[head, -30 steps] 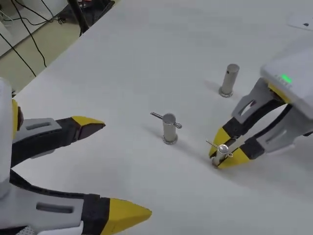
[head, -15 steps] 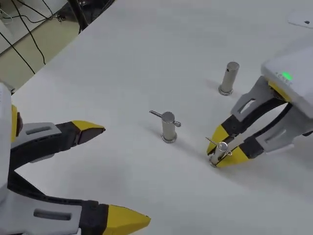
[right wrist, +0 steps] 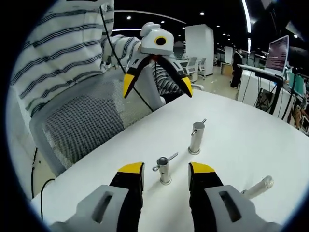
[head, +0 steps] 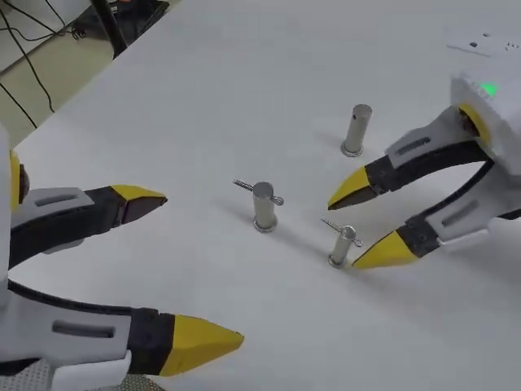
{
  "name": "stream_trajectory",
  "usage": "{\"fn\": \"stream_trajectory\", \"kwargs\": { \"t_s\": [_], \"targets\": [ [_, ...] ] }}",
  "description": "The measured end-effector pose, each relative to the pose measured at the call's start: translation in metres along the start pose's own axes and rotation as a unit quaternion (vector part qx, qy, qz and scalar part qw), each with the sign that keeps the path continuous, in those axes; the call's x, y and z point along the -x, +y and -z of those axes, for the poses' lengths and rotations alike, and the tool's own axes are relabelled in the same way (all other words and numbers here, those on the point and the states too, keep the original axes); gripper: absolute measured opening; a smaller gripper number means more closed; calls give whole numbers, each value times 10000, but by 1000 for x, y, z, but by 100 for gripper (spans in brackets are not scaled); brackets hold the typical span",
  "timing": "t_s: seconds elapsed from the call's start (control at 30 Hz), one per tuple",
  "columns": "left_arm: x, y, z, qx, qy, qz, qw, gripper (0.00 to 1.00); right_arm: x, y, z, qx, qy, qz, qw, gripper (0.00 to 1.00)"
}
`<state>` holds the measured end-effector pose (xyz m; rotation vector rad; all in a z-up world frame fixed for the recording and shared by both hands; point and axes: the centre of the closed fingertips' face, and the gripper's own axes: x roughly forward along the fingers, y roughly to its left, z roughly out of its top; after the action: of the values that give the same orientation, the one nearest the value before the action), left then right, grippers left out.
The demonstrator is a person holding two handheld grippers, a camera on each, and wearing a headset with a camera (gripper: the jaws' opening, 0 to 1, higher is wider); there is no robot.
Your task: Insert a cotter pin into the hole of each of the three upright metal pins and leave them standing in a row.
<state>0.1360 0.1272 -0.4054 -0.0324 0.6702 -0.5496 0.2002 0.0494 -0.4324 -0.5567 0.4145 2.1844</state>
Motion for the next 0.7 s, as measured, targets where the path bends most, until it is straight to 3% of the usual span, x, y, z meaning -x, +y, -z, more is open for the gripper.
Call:
{"fn": "stream_trajectory", "kwargs": {
  "t_s": [0.17,0.27,0.37,0.47,0.7],
  "targets": [
    [5,-4,-8,73,-218,144,9996,87,7,9,-12,-518,-242,420,9975,44],
    [8,-5,-11,33,-282,187,9994,88,11,12,-17,-877,-409,798,9921,53],
    [11,-5,-15,2,-366,249,9990,88,13,17,-21,-1086,-527,1000,9876,59],
    [14,-2,-19,-21,-478,276,9985,88,15,24,-28,-1331,-732,1204,9810,60],
    [20,-2,-22,-68,-648,406,9971,88,19,33,-31,-1841,-1031,1898,9589,69]
  ]
}}
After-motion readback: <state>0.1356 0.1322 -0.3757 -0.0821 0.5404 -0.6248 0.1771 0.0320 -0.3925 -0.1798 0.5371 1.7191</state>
